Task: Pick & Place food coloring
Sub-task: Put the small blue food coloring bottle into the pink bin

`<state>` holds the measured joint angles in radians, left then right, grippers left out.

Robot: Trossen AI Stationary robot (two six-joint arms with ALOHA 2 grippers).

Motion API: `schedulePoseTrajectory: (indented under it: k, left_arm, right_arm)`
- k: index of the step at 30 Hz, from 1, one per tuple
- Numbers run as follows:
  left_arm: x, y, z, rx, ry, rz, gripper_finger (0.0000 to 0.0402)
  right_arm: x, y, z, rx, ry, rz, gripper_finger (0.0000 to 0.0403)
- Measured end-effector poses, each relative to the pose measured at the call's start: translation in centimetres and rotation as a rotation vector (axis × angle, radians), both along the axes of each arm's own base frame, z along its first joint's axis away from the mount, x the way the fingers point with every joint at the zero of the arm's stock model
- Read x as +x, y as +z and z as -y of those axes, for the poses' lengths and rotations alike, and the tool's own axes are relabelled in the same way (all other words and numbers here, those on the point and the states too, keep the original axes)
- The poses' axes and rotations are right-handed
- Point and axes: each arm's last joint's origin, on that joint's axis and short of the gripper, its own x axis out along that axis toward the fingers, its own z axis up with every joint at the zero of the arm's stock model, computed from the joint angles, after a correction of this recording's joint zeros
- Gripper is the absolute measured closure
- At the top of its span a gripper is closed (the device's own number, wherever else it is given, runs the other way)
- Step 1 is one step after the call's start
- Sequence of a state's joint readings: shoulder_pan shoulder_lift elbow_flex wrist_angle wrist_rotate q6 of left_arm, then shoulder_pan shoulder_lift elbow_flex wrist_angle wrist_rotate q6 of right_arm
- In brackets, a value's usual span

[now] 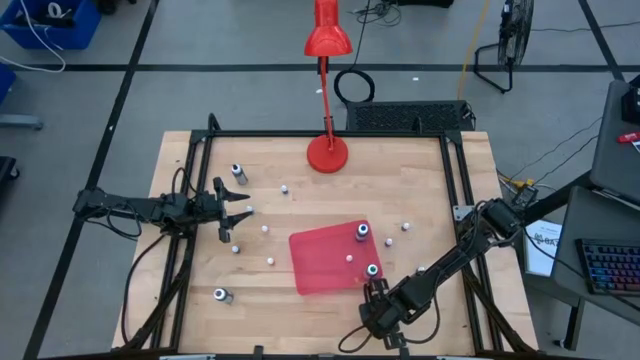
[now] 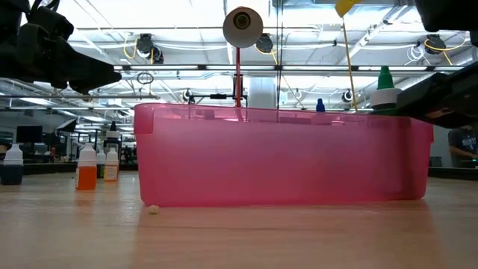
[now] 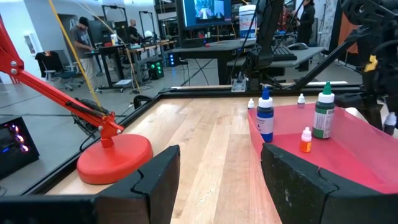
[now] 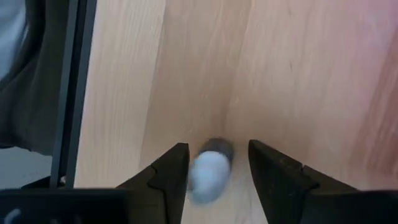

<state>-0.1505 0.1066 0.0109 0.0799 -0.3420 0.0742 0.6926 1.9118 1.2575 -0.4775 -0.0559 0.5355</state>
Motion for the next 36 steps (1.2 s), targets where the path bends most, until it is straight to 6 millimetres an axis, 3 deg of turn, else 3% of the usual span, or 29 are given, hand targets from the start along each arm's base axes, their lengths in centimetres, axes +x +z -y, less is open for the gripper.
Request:
schedulePoseTrajectory:
  k: [6, 11, 17, 22, 27, 31, 36]
  left_arm:
    - [0.0, 0.0, 0.0, 0.000, 0.000, 0.000, 0.0176]
    - [0.0, 0.0, 0.0, 0.000, 0.000, 0.000, 0.0176]
    - [0.0, 0.0, 0.0, 0.000, 0.000, 0.000, 0.0176]
    - [0.0, 0.0, 0.0, 0.000, 0.000, 0.000, 0.0176]
    - [0.0, 0.0, 0.0, 0.000, 0.000, 0.000, 0.0176]
    - [0.0, 0.0, 0.0, 0.000, 0.000, 0.000, 0.0176]
    - [0.0, 0.0, 0.0, 0.000, 0.000, 0.000, 0.0176]
  right_arm:
    - [0.1, 0.0, 0.2, 0.006, 0.002, -0.006, 0.0289]
    - [0.2, 0.1, 0.3, 0.039, 0.009, -0.028, 0.0343]
    - [0.2, 1.5, 0.3, 0.050, 0.008, -0.059, 0.0345]
    - [0.3, 4.5, 0.2, 0.090, -0.003, -0.006, 0.0345]
    - [0.3, 8.8, 1.0, 0.101, 0.021, 0.165, 0.0345]
    - [0.3, 13.0, 3.6, 0.034, 0.005, 0.367, 0.0345]
    - [0.4, 17.2, 8.9, -0.044, -0.064, 0.547, 0.0345]
